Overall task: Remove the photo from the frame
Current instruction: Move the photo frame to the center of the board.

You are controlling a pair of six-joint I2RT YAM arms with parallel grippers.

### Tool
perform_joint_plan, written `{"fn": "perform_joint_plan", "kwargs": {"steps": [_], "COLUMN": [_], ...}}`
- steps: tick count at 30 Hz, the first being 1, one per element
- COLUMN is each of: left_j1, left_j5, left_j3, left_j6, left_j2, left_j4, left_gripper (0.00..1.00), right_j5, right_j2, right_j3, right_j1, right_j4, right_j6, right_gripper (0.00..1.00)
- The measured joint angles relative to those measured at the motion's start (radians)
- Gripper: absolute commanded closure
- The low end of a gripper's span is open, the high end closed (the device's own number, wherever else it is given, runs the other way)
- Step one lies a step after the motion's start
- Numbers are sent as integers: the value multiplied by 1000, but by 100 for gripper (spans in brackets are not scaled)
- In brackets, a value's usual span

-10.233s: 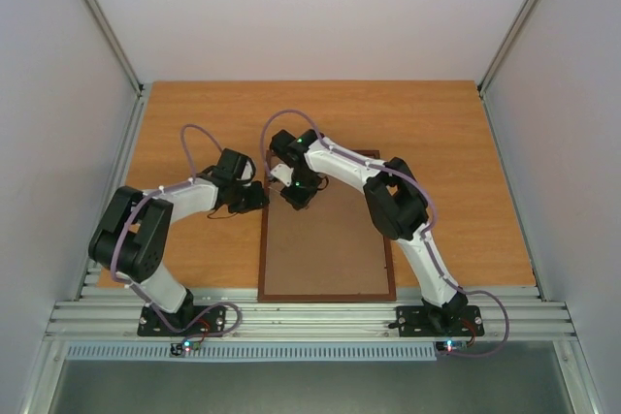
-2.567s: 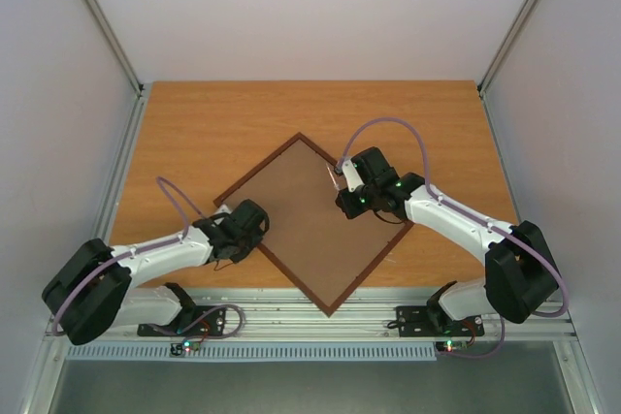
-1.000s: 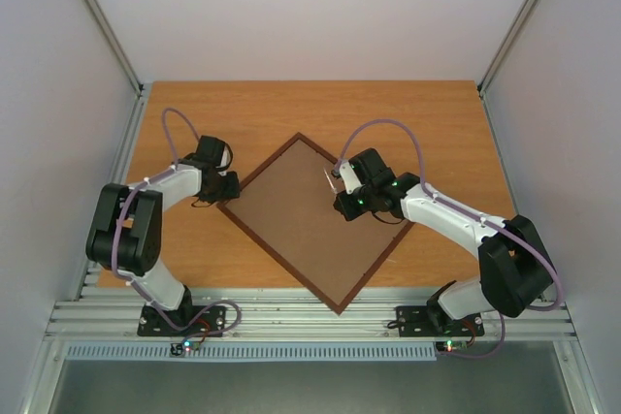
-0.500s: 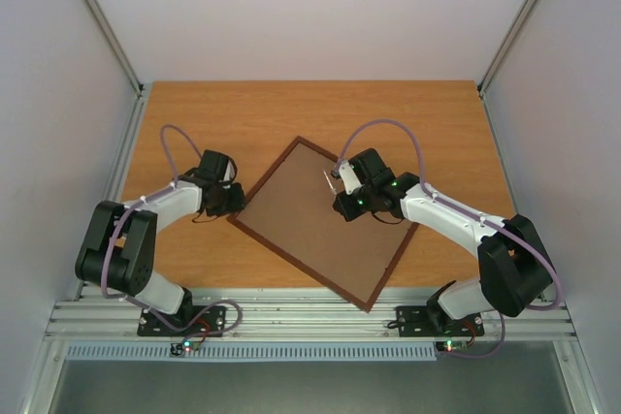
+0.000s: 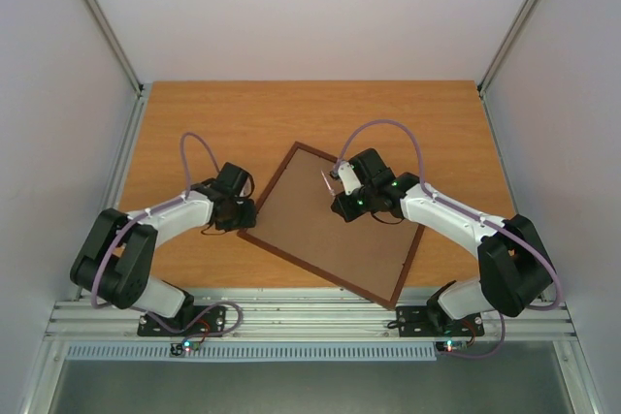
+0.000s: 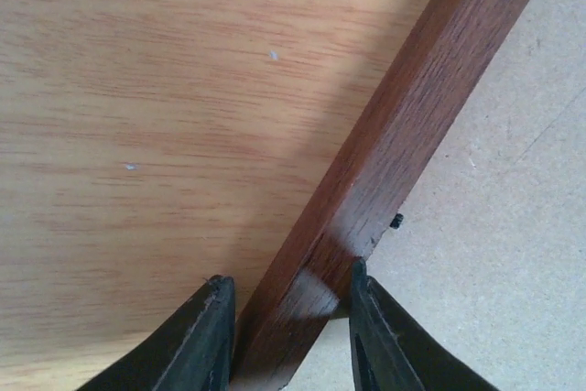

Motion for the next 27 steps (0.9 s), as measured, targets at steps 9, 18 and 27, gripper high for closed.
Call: {"fn": "perform_joint_plan", "kwargs": {"steps": [9,18,27], "left_j1": [-47,-90,-179], "left_j5": [-48,-108,-222], "left_j3": [8,-81,-186], "left_j6": [3,-9,-133], "left_j2": [-6,-116,-215], "left_j4": [-26,-32,39], "left_gripper": [83,89,96], "right_j5": [-16,-56,-35], "right_j2": [0,21,86], "right_j3": [0,21,110], "right_j1": [0,6,89], "right_j4": [0,-40,-158], "right_j6": [-7,-40,-92], "right_gripper": [99,99,99]}}
